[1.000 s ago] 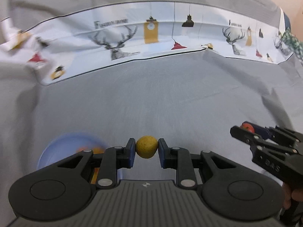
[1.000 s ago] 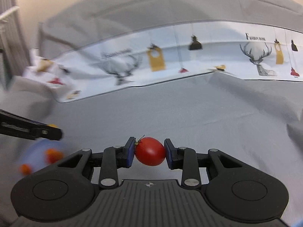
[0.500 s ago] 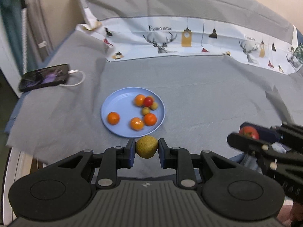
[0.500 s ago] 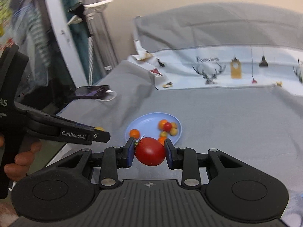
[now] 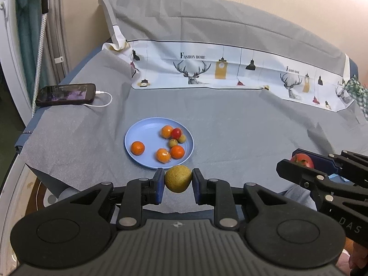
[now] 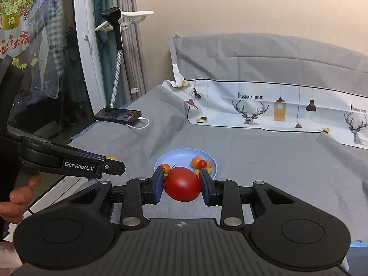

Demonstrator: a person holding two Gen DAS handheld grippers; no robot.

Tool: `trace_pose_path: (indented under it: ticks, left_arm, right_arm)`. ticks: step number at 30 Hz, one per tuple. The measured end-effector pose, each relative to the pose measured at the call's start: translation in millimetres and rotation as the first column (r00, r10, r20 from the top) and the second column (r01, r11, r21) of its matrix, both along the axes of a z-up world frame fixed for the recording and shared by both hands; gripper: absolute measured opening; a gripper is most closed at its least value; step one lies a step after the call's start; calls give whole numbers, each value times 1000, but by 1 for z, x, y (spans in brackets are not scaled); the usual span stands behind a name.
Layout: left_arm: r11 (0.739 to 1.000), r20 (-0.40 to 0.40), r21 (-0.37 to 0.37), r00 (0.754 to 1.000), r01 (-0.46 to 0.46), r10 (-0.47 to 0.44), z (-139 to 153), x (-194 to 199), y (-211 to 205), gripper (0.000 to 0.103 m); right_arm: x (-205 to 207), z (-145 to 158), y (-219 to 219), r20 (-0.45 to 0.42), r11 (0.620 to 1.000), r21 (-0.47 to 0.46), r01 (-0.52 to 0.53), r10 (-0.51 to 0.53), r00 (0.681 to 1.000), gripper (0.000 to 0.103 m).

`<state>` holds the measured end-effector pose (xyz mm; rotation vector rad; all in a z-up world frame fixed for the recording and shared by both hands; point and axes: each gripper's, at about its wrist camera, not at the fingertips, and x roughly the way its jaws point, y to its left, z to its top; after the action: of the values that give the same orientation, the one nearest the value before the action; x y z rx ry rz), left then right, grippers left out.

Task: Organize fruits
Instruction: 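Carry the yellow and red tomatoes over the blue plate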

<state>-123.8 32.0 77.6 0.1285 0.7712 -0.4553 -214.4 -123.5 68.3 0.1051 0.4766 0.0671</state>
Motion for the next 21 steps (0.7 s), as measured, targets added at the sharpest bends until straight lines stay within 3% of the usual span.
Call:
trace_pose_path:
  ticks: [13,21]
  left_arm:
    - [1000,-23,-13,1000,-8,8,-4,9,5,28]
    - [1000,-60,-1,998,-16,16,-17,35,6,28]
  right_arm:
    - [10,-3,2,-36,1000,-13,-19,18,999,34]
    - [35,-11,2,-84,1000,-21,-12,10,996,34]
